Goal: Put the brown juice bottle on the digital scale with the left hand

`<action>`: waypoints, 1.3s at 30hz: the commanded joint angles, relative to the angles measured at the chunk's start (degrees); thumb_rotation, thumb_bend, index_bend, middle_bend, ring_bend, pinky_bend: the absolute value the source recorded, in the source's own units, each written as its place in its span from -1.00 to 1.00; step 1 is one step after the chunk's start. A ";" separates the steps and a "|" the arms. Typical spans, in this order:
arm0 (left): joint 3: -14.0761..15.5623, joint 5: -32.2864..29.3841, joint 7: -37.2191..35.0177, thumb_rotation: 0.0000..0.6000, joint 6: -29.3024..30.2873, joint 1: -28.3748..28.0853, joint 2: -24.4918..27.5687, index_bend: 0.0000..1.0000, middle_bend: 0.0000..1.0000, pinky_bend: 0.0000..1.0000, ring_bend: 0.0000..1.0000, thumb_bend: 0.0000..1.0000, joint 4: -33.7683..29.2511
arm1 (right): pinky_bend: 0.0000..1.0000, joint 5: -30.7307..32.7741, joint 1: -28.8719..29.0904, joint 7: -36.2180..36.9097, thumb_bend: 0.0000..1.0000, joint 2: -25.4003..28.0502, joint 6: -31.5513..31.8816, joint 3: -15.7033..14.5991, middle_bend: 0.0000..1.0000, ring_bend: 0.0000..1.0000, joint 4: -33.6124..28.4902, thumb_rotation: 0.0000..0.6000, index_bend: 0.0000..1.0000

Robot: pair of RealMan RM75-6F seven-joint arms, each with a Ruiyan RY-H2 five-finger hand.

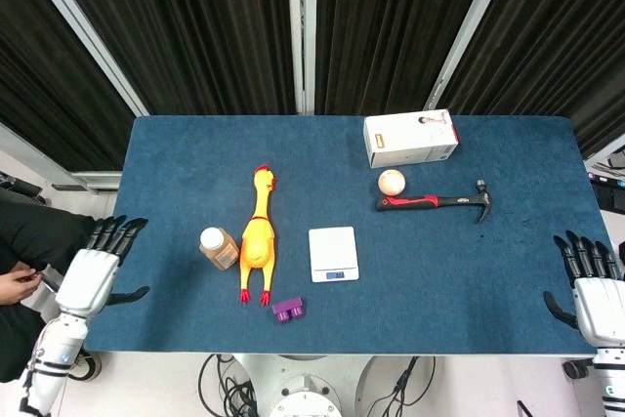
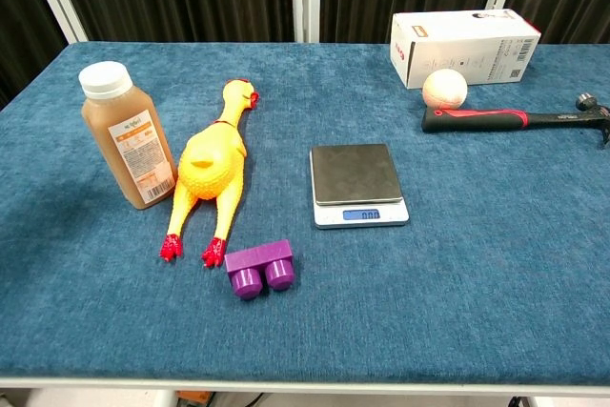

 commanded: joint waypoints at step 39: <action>-5.42 -13.90 2.33 1.00 -15.32 -15.12 -14.94 -0.45 -0.34 0.03 -0.41 -0.98 5.59 | -1.00 1.13 -0.04 2.44 -0.56 0.73 -1.24 0.44 -1.00 -1.00 1.28 1.00 -1.00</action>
